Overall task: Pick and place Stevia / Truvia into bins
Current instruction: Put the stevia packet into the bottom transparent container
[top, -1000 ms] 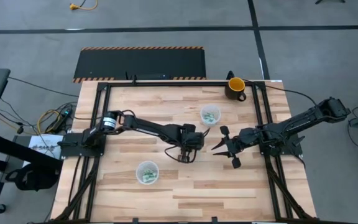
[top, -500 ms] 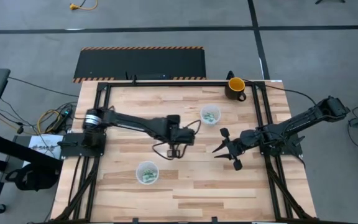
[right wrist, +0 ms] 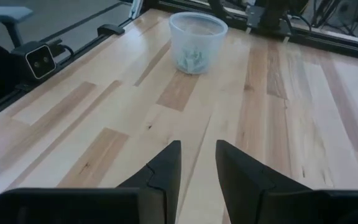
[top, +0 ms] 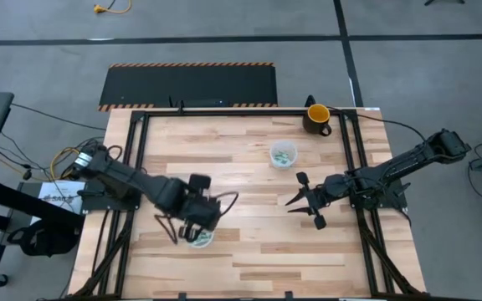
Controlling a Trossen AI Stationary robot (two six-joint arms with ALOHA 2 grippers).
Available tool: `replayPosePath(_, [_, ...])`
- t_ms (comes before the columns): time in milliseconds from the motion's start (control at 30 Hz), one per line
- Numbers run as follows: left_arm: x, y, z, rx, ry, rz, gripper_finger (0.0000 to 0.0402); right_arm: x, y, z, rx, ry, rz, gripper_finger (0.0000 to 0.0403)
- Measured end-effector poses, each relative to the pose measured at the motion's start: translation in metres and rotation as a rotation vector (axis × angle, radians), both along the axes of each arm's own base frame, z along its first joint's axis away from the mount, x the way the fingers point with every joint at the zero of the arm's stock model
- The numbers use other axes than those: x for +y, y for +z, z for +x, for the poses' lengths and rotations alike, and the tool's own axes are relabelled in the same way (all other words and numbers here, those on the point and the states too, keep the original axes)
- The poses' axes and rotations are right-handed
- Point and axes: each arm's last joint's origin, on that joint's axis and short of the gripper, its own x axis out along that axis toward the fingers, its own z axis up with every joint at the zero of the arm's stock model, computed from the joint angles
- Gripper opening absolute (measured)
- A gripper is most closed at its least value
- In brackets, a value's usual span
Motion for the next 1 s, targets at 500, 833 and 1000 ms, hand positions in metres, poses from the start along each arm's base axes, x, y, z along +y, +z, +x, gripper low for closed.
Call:
replayPosePath(500, [-0.021, -0.061, -0.010, 0.113, -0.098, -0.103, 0.0000, 0.001, 0.005, 0.002, -0.050, -0.002, 0.017, 0.0093])
replayPosePath(833, [-0.025, -0.061, -0.006, 0.083, -0.097, -0.178, 0.0000, 0.001, 0.005, 0.002, -0.043, -0.012, 0.039, 0.0093])
replayPosePath(1000, [-0.025, -0.060, -0.006, 0.072, -0.077, -0.178, 0.0012, 0.000, 0.005, 0.002, -0.042, -0.012, 0.039, 0.0093])
